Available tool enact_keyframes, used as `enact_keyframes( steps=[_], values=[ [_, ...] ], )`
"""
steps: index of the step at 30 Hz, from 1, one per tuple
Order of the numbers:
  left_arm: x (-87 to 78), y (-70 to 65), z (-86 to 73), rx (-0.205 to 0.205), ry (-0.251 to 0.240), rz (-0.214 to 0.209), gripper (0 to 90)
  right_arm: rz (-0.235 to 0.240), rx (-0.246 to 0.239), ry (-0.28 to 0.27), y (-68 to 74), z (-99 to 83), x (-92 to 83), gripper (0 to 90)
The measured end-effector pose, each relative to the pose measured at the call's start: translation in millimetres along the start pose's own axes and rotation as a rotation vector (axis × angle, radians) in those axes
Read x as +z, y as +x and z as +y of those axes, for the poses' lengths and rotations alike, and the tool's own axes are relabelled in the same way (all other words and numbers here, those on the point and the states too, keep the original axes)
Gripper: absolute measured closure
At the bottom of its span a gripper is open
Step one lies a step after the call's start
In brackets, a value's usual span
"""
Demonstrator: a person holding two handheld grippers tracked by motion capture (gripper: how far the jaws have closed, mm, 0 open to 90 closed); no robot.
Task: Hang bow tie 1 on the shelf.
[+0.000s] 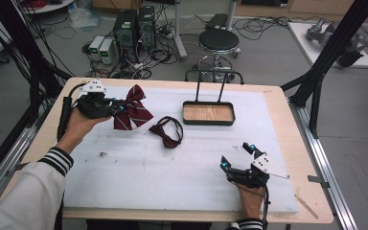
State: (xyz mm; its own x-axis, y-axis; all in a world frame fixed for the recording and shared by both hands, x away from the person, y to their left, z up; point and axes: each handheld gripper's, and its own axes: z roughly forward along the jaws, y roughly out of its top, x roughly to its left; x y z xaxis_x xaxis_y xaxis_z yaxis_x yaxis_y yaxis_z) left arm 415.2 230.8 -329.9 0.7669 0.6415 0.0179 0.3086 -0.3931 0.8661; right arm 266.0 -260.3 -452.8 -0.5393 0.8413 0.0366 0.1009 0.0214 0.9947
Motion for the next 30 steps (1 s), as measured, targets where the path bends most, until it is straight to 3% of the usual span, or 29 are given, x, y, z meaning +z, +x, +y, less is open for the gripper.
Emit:
enact_keyframes(
  steps=[13, 22, 30],
  values=[
    [20.7, -15.5, 28.5, 0.030, -0.068, -0.071, 75.4, 0.002, 0.002, -0.001, -0.2, 0.0, 0.0, 4.0],
    [33.5, -25.7, 40.3, 0.050, -0.066, -0.101, 75.4, 0.003, 0.007, 0.003, -0.3, -0.1, -0.5, 4.0],
    [41.1, -27.8, 55.2, 0.061, -0.095, -0.140, 75.4, 0.002, 0.007, 0.003, -0.1, 0.0, -0.4, 4.0]
  ],
)
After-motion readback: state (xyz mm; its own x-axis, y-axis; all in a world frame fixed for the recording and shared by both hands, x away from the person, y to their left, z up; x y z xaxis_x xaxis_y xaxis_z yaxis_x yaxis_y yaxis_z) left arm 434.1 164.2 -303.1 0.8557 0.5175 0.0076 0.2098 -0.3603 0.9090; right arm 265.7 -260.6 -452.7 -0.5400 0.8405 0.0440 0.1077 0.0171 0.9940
